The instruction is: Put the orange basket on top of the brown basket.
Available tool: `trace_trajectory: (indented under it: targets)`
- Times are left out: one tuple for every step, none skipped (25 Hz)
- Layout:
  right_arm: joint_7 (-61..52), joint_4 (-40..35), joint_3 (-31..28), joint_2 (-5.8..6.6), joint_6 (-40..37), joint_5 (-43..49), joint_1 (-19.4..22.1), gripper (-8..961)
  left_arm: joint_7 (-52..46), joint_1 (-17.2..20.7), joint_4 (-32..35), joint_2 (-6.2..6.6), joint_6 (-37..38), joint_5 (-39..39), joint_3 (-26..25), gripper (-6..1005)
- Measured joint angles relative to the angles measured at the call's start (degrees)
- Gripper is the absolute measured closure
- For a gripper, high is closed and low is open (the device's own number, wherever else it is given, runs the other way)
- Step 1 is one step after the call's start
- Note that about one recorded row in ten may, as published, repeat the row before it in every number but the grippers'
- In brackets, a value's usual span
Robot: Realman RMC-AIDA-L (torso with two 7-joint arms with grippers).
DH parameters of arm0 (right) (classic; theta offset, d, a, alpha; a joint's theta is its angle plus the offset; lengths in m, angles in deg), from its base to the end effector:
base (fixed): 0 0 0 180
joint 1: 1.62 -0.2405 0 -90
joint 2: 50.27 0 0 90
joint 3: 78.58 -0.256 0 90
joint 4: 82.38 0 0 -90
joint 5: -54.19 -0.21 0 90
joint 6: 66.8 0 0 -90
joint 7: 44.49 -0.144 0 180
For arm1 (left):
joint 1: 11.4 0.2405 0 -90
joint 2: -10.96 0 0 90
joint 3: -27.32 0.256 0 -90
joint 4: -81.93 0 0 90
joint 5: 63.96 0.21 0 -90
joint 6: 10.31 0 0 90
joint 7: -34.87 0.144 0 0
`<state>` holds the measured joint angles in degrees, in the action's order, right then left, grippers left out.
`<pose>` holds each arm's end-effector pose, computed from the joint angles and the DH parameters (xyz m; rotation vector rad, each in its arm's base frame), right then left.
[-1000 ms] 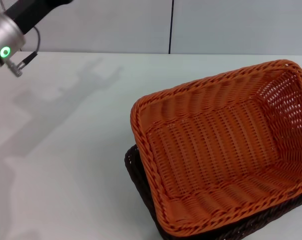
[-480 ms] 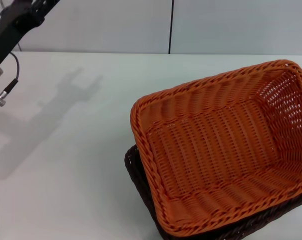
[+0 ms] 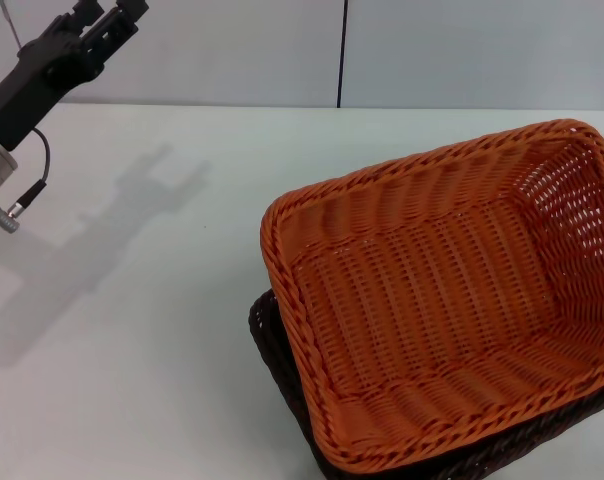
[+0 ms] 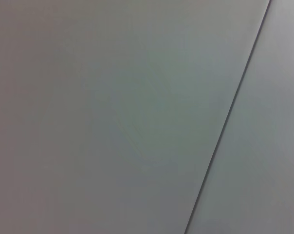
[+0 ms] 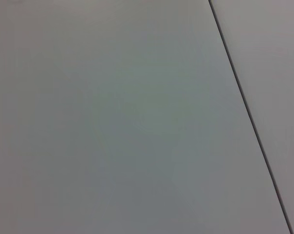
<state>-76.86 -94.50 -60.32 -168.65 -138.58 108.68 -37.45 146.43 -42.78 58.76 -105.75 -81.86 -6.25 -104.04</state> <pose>0.2972 0.3957 0.0872 -1.3664 0.4730 1.0318 -0.2565 0.3932 0.0543 -1.8745 -0.7383 -1.2837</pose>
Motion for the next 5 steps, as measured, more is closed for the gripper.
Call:
trace_trajectory:
  targets:
    - [0.03,-0.05,-0.11,0.0,0.37,0.0,-0.09,272,0.0,0.0,0.0,0.0,0.0,0.0,0.0,165]
    - [0.1,-0.14,-0.2,0.0,1.06,0.0,-0.21,272,0.0,0.0,0.0,0.0,0.0,0.0,0.0,165]
    - [0.26,-0.28,-0.28,0.01,1.83,0.0,-0.35,272,0.0,0.0,0.0,0.0,0.0,0.0,0.0,165]
    - [0.59,-0.33,-0.28,0.03,2.39,0.0,-0.46,272,0.0,0.0,0.0,0.0,0.0,0.0,0.0,165]
    - [1.0,-0.37,-0.29,0.05,2.99,0.0,-0.6,272,0.39,0.11,-0.09,-0.89,0.99,-0.27,-0.42,165]
